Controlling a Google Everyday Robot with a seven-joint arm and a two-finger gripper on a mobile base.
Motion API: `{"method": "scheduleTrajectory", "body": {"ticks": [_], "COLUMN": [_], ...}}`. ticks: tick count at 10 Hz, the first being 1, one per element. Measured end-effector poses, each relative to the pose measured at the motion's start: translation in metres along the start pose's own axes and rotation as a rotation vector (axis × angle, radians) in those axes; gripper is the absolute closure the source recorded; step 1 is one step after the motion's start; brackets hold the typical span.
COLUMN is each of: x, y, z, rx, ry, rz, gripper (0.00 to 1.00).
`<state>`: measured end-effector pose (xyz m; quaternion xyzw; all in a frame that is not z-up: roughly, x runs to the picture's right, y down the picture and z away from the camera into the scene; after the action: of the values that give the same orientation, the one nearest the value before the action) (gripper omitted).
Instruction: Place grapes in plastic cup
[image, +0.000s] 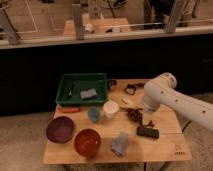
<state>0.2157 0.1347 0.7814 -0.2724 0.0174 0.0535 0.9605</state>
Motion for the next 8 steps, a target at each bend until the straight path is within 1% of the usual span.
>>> {"method": "scheduleTrajectory", "body": {"ticks": [2,4,5,6,8], "x": [-0.007,-0.006,-0.010,-0.011,-0.018], "y": [0.003,0.004,0.004,0.006,0.009], "z": [0.012,0.026,0.039,0.048,0.059], "rx": [-0.004,-0.021,-0.039,-0.053,-0.060], "ry": [0.020,0.015,-0.006,-0.025,-0.065], "rz": [-0.025,-0.015,0.014,0.037,0.050], "gripper": [0.20,0.20,0.20,0.20,0.20]}}
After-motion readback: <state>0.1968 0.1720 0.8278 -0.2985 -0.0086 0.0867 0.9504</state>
